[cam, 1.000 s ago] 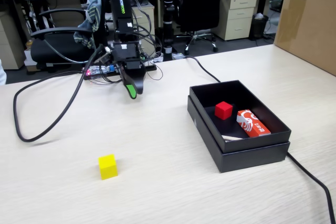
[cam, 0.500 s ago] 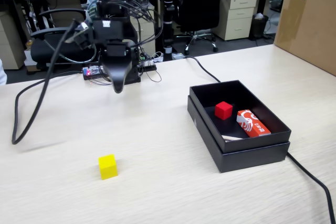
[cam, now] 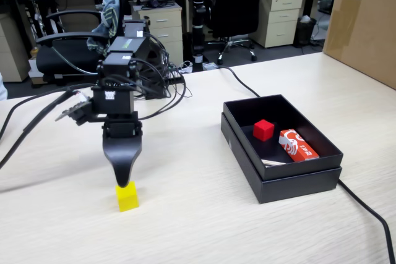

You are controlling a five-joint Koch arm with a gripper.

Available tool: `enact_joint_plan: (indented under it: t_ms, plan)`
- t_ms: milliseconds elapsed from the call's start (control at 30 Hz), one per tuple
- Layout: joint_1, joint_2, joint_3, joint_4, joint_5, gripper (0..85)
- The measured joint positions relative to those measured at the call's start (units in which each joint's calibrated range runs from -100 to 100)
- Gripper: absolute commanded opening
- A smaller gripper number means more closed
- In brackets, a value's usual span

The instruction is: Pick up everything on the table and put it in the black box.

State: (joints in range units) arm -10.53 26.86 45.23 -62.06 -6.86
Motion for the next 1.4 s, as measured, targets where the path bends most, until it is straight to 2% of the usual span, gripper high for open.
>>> enact_joint_plan:
  t_ms: [200, 533, 567, 600, 900, 1200, 1333, 1400]
  plan:
    - [-0.05, 4.92, 4.47, 0.00, -0.59, 46.9]
    - [-0.05, 9.58, 5.84, 0.00, -2.34, 41.9]
    - [-0.05, 9.58, 5.93, 0.00, -2.44, 39.5]
    - [-0.05, 9.58, 5.84, 0.00, -2.54, 27.7]
    - [-0.10, 9.58, 5.84, 0.00, -3.22, 1.9]
    - [-0.15, 5.05, 0.73, -1.39, -3.22, 0.9]
    - [0.24, -8.93, -8.31, -2.17, -3.08, 0.9]
    - [1.90, -23.56, -14.88, -2.25, -2.54, 0.9]
